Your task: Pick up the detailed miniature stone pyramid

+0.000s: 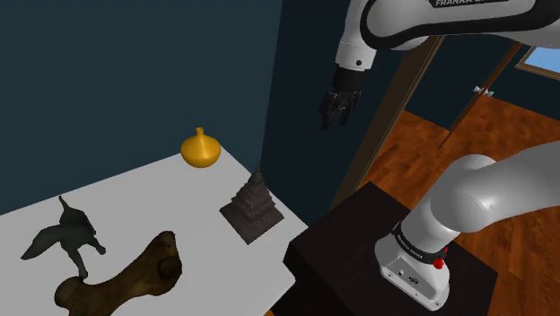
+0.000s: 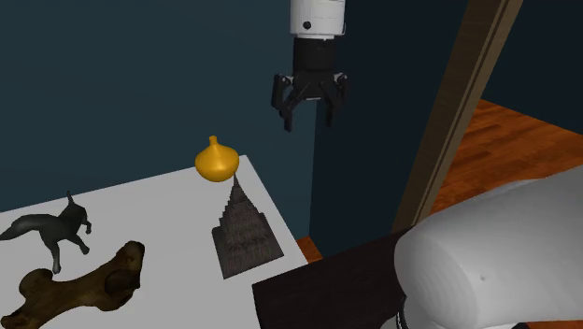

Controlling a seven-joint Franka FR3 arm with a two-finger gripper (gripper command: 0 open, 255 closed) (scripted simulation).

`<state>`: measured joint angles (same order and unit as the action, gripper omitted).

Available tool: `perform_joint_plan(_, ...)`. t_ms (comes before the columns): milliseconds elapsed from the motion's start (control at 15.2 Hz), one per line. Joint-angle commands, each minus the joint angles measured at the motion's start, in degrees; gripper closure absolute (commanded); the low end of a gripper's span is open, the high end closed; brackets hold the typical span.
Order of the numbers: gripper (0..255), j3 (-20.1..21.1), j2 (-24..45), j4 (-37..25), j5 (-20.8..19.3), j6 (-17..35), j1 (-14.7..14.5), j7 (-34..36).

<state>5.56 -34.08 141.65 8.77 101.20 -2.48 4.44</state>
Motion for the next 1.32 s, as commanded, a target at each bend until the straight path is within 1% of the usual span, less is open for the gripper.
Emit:
perform_joint_plan(0, 0, 1.51, 3.70, 0.47, 0.50, 4.35, -0.46, 1.08)
perform_joint_plan(330, 0, 4.93, 13.44, -0.54, 0.71, 13.28, -1.23, 3.96)
perform_joint_plan(594, 0, 7.30, 22.10, -2.80, -0.33, 19.73, -1.70, 6.76)
perform_joint_plan(858, 0, 9.12, 31.25, -6.32, -2.69, 25.24, -2.23, 10.16)
perform_joint_plan(1254, 0, 10.00, 45.37, -13.85, -8.19, 31.21, -4.04, 16.01)
